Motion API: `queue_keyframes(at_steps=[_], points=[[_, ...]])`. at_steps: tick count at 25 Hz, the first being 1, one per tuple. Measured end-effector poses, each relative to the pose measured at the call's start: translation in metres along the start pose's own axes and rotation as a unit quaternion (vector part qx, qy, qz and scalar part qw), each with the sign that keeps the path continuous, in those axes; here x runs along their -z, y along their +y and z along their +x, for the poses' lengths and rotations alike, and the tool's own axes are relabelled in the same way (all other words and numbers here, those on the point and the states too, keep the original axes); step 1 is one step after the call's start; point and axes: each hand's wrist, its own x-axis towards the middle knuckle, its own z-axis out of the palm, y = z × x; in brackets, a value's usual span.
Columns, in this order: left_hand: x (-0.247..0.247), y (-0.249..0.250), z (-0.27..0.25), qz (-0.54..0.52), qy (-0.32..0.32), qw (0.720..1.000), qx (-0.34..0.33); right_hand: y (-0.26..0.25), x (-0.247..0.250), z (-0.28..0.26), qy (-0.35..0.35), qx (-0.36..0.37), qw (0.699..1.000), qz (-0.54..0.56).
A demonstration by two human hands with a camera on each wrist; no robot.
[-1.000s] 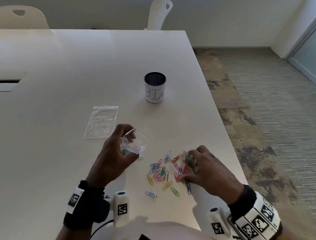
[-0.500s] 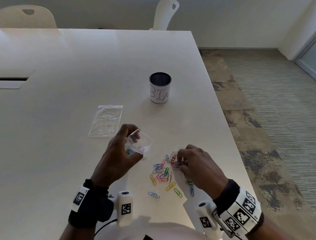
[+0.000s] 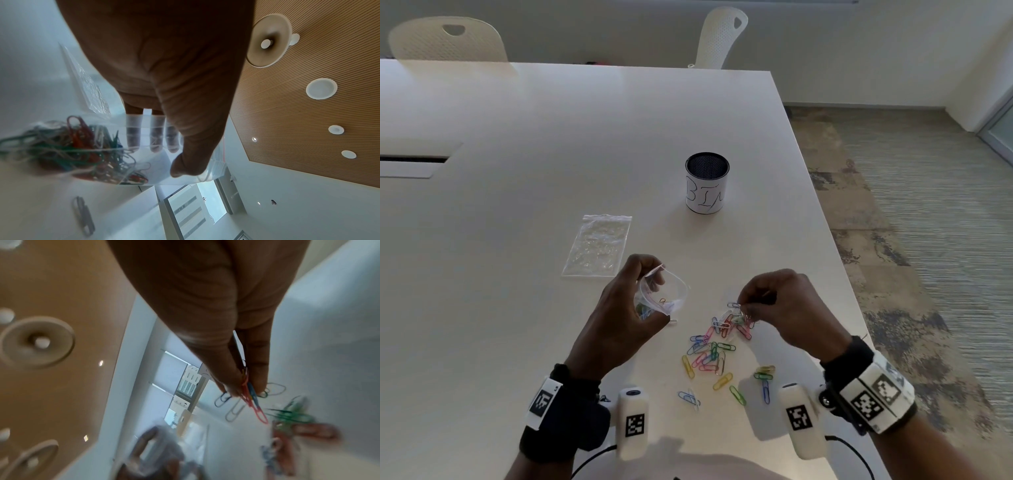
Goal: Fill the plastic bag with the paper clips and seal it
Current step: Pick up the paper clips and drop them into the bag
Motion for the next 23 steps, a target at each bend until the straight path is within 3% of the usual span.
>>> queue_keyframes(at_steps=[4, 10, 12, 14, 16, 23], points=[[-0.001, -0.001, 0.001, -0.004, 0.002, 1.000, 0.005, -0.026, 0.010, 0.002, -0.003, 0.001, 0.974, 0.225], [-0.003, -0.002, 0.000, -0.004, 0.007, 1.000, 0.005, -0.068, -0.013, 0.006, -0.012, 0.085, 0.928, 0.362], [-0.003, -0.001, -0.001, -0.005, 0.012, 1.000, 0.009, -0.075, -0.031, 0.009, 0.008, 0.120, 0.941, 0.318], [-0.002, 0.001, -0.001, -0.012, 0.010, 1.000, 0.020, -0.075, -0.048, 0.013, 0.042, 0.176, 0.966, 0.186], [-0.003, 0.002, -0.001, -0.015, 0.008, 0.999, 0.032, -0.073, -0.059, 0.014, 0.052, 0.228, 0.970, 0.065], [-0.003, 0.003, 0.000, -0.013, 0.007, 0.999, 0.039, -0.075, -0.051, 0.013, 0.022, 0.244, 0.970, 0.013]])
